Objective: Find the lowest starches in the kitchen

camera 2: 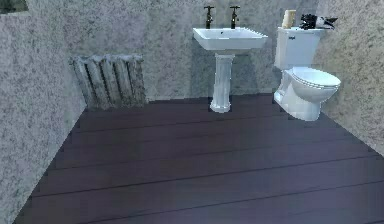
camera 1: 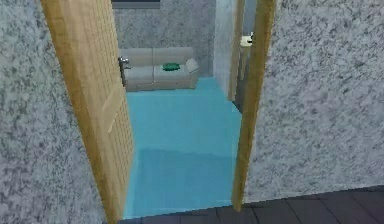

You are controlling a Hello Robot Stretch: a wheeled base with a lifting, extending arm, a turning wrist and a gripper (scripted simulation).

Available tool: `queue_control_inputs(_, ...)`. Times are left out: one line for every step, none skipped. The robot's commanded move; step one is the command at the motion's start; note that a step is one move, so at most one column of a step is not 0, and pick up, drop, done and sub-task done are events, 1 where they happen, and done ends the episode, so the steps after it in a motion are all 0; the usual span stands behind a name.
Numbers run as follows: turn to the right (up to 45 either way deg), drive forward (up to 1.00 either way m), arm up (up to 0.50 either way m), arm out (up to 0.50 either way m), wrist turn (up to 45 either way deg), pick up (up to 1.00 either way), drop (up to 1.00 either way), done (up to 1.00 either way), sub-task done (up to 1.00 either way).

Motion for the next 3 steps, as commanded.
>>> queue_control_inputs(-3.0, 0.0, 0.0, 0.0, 0.0, 0.0, 0.0, 0.0, 0.0)
queue_control_inputs(0.0, 1.0, 0.0, 0.0, 0.0, 0.0, 0.0, 0.0, 0.0)
queue_control_inputs(-3.0, 0.0, 0.0, 0.0, 0.0, 0.0, 0.0, 0.0, 0.0)
